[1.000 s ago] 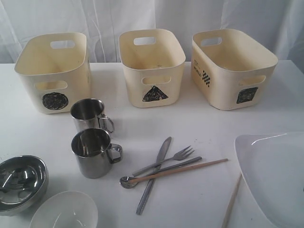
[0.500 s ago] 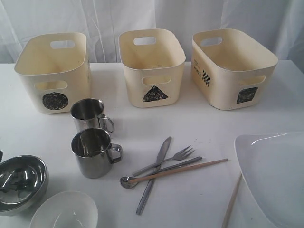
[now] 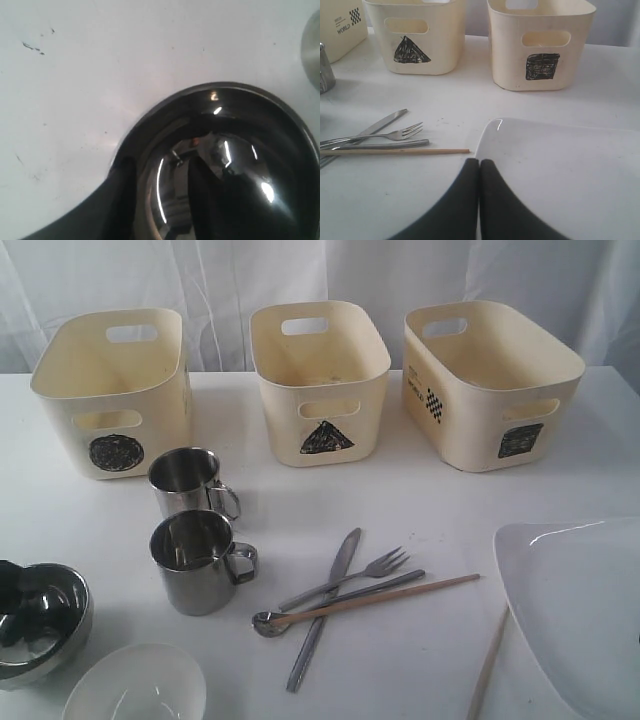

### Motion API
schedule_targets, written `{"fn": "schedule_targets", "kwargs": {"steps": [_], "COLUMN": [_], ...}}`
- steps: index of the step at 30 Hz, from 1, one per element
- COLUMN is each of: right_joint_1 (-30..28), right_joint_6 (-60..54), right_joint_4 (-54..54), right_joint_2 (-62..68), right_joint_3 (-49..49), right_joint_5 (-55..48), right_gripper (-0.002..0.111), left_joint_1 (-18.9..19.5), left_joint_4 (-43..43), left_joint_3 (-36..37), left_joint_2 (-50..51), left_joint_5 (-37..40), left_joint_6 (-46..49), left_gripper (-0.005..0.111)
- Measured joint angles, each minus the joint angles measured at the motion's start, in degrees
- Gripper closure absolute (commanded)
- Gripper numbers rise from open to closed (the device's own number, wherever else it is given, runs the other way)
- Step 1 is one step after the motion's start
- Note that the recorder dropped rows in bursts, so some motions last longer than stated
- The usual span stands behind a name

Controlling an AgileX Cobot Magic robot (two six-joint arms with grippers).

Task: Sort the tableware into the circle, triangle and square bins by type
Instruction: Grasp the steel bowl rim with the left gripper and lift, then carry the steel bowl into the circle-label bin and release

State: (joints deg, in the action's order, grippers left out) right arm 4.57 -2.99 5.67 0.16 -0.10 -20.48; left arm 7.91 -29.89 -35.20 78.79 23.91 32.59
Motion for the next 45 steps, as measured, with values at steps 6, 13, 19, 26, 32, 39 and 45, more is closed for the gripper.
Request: {"fn": "schedule_targets", "kwargs": {"steps": [6, 13, 19, 26, 32, 39, 45], "right_joint_1": [0.0, 0.0, 0.0, 0.0, 0.0, 0.0, 0.0], "right_joint_6": [0.0, 0.0, 0.0, 0.0, 0.0, 0.5, 1.3], "right_joint_4": [0.0, 0.0, 0.0, 0.0, 0.0, 0.0, 0.0], "right_joint_2": [0.0, 0.0, 0.0, 0.0, 0.0, 0.0, 0.0], "right_joint_3": [0.0, 0.0, 0.0, 0.0, 0.0, 0.0, 0.0], "right_joint_5": [0.0, 0.0, 0.0, 0.0, 0.0, 0.0, 0.0], "right_gripper": [0.108, 0.108, 0.108, 0.108, 0.108, 0.108, 0.108], "left_joint_1": [0.0, 0.0, 0.0, 0.0, 0.0, 0.0, 0.0], "left_joint_4": [-2.0, 0.2, 4.0, 4.3, 4.4, 4.1, 3.0], "left_joint_3": [-0.4, -0.6, -0.6, -0.7, -0.7, -2.1, -10.6], "left_joint_2": [-1.9, -3.2, -1.0, 3.7, 6.2, 6.3, 1.0], "left_joint_5": [-1.1, -3.3, -4.0, -2.5, -2.8, -3.4, -3.6], "left_joint_6": [0.1, 0.5, 1.4, 2.0, 2.1, 2.1, 2.1], "left_gripper": [0.051, 0.042, 0.042, 0.052, 0.09, 0.107, 0.107]}}
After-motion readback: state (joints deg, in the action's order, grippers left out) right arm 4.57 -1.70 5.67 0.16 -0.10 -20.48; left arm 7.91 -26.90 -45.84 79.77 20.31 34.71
